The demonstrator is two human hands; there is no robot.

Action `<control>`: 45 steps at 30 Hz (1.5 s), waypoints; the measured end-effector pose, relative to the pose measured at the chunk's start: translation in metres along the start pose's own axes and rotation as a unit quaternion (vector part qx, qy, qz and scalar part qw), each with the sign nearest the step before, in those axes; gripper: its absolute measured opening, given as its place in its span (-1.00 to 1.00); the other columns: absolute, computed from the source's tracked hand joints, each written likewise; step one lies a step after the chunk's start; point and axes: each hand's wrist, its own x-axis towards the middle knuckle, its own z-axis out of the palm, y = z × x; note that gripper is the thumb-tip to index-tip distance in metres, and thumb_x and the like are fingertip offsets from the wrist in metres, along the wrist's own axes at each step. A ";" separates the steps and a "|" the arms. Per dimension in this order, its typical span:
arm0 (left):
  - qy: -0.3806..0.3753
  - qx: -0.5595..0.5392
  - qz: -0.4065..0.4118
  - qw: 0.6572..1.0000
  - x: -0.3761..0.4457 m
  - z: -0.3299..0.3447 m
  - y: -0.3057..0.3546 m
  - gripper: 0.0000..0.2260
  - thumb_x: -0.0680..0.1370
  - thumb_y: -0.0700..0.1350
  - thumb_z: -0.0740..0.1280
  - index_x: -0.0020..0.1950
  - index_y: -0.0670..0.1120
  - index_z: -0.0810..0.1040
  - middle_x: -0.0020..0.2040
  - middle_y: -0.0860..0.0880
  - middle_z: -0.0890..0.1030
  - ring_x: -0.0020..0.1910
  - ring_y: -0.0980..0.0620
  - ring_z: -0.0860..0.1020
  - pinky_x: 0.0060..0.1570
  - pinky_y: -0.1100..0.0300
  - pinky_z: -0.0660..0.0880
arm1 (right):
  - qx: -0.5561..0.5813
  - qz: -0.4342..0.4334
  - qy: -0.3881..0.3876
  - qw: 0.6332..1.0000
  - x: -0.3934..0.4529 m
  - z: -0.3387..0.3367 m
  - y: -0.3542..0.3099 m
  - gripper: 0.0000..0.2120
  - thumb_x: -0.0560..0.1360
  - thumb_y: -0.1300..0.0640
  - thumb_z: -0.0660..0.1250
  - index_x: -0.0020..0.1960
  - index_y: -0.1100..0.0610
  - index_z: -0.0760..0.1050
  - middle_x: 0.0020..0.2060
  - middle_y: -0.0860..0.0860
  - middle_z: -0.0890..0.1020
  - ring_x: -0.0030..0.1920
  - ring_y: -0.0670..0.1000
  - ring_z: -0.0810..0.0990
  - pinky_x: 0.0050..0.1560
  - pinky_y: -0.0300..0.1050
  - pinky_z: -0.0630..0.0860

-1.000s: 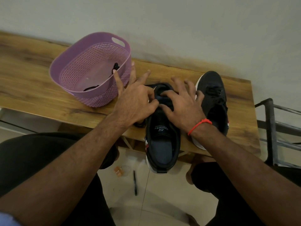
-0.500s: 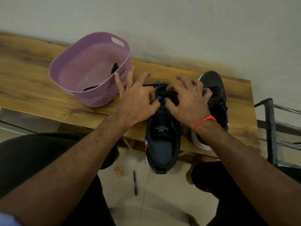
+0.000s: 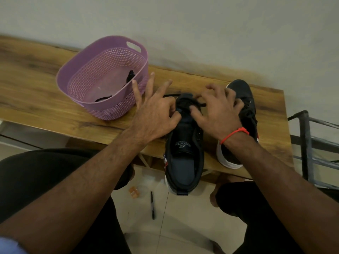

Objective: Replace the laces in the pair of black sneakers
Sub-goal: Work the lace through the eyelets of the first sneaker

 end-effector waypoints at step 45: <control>-0.013 0.003 0.001 1.000 -0.001 0.002 -0.001 -0.89 0.47 0.06 0.29 -0.22 0.09 0.45 0.61 -0.03 0.26 0.63 -0.22 -0.14 0.39 -0.41 -0.40 | -0.037 -0.082 -0.046 0.995 -0.007 0.014 -0.008 -0.79 0.54 -0.14 0.28 0.06 -0.07 0.58 0.44 -0.10 0.35 0.45 0.16 0.16 0.33 0.24 0.16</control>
